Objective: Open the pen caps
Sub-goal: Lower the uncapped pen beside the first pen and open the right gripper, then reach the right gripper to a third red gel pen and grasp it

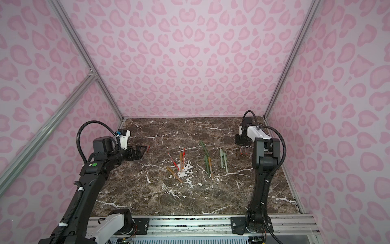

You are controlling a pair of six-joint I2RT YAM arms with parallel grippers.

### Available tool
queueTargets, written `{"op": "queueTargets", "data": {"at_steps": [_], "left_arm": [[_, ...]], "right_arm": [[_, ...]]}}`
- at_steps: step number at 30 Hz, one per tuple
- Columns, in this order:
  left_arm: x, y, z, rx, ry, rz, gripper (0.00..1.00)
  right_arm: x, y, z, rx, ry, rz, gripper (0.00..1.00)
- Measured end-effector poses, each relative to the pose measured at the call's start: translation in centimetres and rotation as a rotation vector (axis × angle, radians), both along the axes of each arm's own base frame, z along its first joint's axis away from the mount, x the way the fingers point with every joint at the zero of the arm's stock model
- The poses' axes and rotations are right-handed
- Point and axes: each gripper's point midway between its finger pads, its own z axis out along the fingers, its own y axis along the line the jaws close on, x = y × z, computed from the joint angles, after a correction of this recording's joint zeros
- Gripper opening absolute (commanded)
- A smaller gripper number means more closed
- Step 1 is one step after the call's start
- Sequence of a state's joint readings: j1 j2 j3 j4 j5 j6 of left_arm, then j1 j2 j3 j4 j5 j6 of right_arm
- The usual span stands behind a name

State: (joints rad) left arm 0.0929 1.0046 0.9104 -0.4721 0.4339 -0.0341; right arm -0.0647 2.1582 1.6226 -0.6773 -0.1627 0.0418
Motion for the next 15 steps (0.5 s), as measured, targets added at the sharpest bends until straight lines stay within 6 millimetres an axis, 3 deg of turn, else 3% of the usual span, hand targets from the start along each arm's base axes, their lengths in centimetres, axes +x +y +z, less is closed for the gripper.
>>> {"op": "queueTargets", "data": {"at_steps": [9,15], "left_arm": [[0.2,0.1,-0.3,-0.001,0.009,0.001,0.98],[0.4,0.0,-0.6,-0.004,0.020,-0.001,0.98]], "right_arm": [[-1.2,0.4,5.8,-0.001,-0.103,-0.021,0.33],[-4.9,3.4,7.5,0.033,-0.131,-0.019,0.38]]}}
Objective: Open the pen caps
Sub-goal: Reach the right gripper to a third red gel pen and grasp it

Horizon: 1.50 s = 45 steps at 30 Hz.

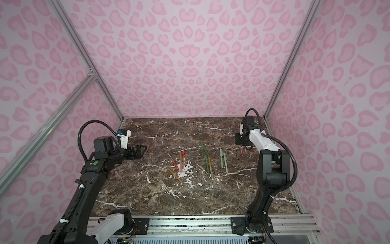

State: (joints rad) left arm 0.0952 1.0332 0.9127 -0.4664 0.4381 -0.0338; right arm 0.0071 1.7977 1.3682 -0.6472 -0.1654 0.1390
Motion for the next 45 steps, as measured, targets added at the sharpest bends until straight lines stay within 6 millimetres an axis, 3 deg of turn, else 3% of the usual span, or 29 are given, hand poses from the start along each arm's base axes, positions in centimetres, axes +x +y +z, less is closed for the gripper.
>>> {"op": "queueTargets", "data": {"at_steps": [6,14,19,28,34,45], "left_arm": [[0.3,0.0,-0.1,-0.002,0.001,-0.002,0.98],[0.4,-0.1,-0.1,-0.004,-0.003,-0.005,0.98],[0.4,-0.1,-0.3,-0.004,-0.003,-0.005,0.98],[0.4,-0.1,-0.2,-0.004,-0.006,-0.005,0.98],[0.3,-0.1,0.0,-0.002,-0.013,-0.005,0.98],[0.3,-0.1,0.1,-0.002,-0.018,-0.006,0.98]], "right_arm": [[-3.5,5.9,1.0,0.033,-0.029,0.069,0.41],[-7.1,14.6,0.7,0.070,-0.040,0.173,0.40],[-8.4,20.0,0.2,0.086,-0.042,0.240,0.38],[-8.1,28.1,-1.9,0.074,-0.024,0.341,0.36],[-7.7,31.7,-3.4,0.063,-0.006,0.392,0.34],[-6.9,34.5,-5.3,0.056,0.026,0.419,0.29]]}}
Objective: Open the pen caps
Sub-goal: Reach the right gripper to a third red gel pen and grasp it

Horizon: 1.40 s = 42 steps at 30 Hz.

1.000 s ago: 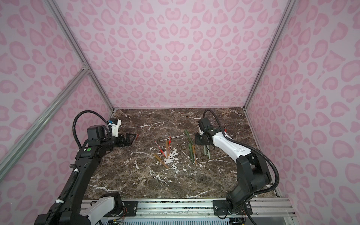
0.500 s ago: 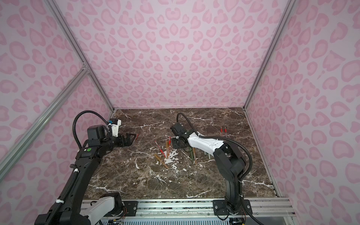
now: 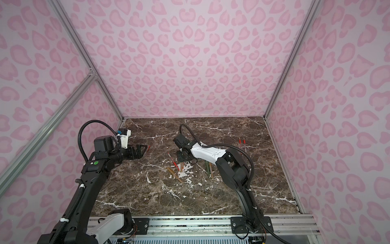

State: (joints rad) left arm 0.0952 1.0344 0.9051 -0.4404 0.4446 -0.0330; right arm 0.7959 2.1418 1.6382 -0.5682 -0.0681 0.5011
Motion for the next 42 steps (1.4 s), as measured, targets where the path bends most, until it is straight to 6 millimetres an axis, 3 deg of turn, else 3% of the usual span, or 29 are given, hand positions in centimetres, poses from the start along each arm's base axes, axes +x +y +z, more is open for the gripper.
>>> {"op": "queueTargets", "data": {"at_steps": [11,25,29,36,42], "left_arm": [[-0.1,0.0,0.1,0.003,-0.006,-0.002,0.98],[-0.1,0.0,0.0,0.005,-0.004,-0.004,0.98],[-0.1,0.0,0.0,0.005,-0.004,-0.004,0.98],[-0.1,-0.1,0.1,0.001,-0.004,-0.008,0.98],[-0.3,-1.0,0.3,-0.036,-0.003,-0.052,0.98]], "right_arm": [[-0.5,0.2,-1.6,-0.029,0.033,0.011,0.21],[-0.9,-0.4,-2.8,-0.054,0.048,0.015,0.20],[-0.5,-0.5,-3.0,-0.066,0.029,0.014,0.15],[0.2,-1.0,-2.7,-0.059,0.010,0.003,0.06],[-0.5,-3.7,-1.1,-0.093,0.014,-0.026,0.05]]}}
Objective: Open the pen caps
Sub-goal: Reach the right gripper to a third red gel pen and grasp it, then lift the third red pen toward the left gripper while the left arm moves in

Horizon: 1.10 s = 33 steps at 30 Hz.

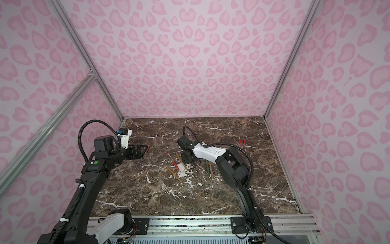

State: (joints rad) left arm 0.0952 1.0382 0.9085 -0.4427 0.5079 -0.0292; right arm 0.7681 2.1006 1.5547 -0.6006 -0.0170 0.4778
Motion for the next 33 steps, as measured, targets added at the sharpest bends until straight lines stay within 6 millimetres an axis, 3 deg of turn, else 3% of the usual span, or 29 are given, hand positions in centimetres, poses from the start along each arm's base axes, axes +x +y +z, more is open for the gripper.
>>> {"op": "queueTargets", "data": {"at_steps": [8,12,18,26,33], "left_arm": [[-0.3,-1.8,0.3,-0.104,0.022,-0.074,0.98],[-0.2,-2.5,0.4,-0.164,0.044,-0.089,0.98],[0.0,-3.9,0.4,-0.269,0.075,-0.121,0.88],[0.2,-6.8,0.2,-0.361,0.131,-0.193,0.81],[0.8,-7.9,-0.7,-0.394,0.194,-0.191,0.64]], "right_arm": [[-2.0,0.7,5.2,0.132,-0.072,0.036,0.03],[-3.3,2.8,8.4,0.244,-0.123,0.092,0.02],[-5.1,5.9,13.0,0.430,-0.199,0.176,0.01],[-6.9,9.2,15.3,0.536,-0.219,0.256,0.00],[-7.4,11.2,16.1,0.563,-0.228,0.283,0.00]]}}
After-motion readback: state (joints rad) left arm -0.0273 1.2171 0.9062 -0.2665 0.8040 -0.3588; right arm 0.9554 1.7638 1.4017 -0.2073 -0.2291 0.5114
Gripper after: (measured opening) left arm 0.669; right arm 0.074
